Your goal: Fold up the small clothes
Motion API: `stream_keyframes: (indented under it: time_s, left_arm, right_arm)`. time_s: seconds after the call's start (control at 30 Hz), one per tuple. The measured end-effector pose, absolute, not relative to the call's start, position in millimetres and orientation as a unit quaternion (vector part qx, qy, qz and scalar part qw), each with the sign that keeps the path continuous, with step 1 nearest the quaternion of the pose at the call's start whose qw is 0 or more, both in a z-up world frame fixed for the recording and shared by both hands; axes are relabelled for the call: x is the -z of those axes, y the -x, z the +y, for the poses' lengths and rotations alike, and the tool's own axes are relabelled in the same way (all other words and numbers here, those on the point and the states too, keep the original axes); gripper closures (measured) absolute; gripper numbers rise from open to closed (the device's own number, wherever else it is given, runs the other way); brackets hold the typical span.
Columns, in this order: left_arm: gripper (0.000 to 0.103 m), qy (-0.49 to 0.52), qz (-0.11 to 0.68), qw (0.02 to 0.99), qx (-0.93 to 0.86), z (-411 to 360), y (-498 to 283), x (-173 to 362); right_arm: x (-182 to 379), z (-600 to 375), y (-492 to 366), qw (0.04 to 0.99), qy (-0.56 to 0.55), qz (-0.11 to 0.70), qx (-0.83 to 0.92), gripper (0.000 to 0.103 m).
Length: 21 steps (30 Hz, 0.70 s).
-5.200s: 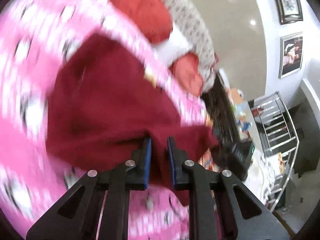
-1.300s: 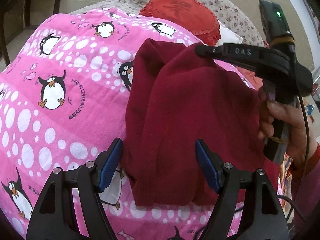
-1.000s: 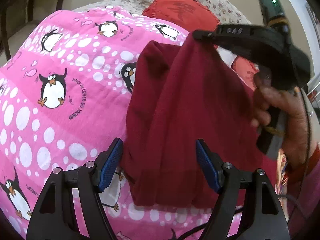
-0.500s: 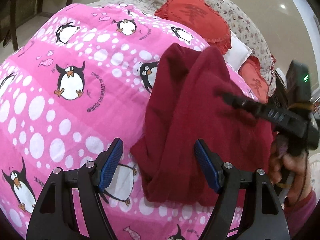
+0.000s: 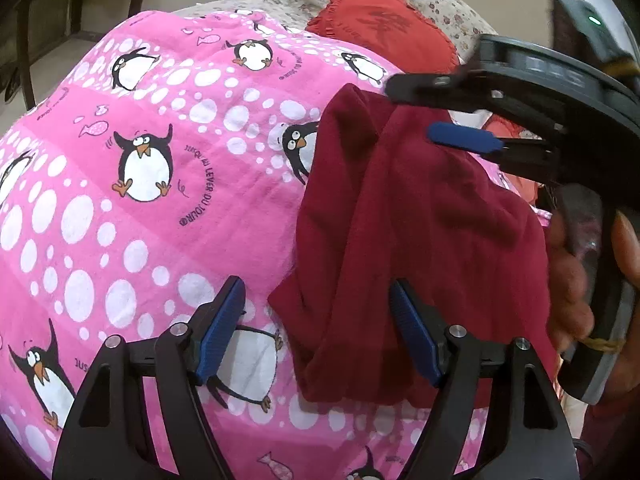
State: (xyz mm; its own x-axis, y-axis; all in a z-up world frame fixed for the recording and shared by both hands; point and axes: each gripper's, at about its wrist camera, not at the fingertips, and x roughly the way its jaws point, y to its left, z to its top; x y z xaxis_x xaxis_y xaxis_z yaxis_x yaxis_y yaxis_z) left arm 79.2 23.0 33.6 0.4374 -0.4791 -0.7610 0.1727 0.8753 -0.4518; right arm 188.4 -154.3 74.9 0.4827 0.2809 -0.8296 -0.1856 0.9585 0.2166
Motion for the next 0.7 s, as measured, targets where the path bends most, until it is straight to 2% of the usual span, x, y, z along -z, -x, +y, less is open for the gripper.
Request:
stream_keyframes:
  time_s: [0.13, 0.27, 0.7]
  left_arm:
    - [0.025, 0.161, 0.494, 0.832, 0.195, 23.6, -80.8, -31.0]
    - [0.025, 0.162, 0.493, 0.832, 0.194, 23.4, -79.3, -30.7]
    - [0.024, 0.191, 0.496, 0.821, 0.208, 31.2, -80.3, -25.9]
  right_arm:
    - [-60.4, -147.1, -198.7, 0.850, -0.038, 0.512, -0.120, 0.040]
    - [-58.0, -141.8, -197.2, 0.852, -0.024, 0.510, -0.120, 0.035]
    - [-67.0, -146.7, -189.9, 0.857, -0.021, 0.504, -0.108, 0.035]
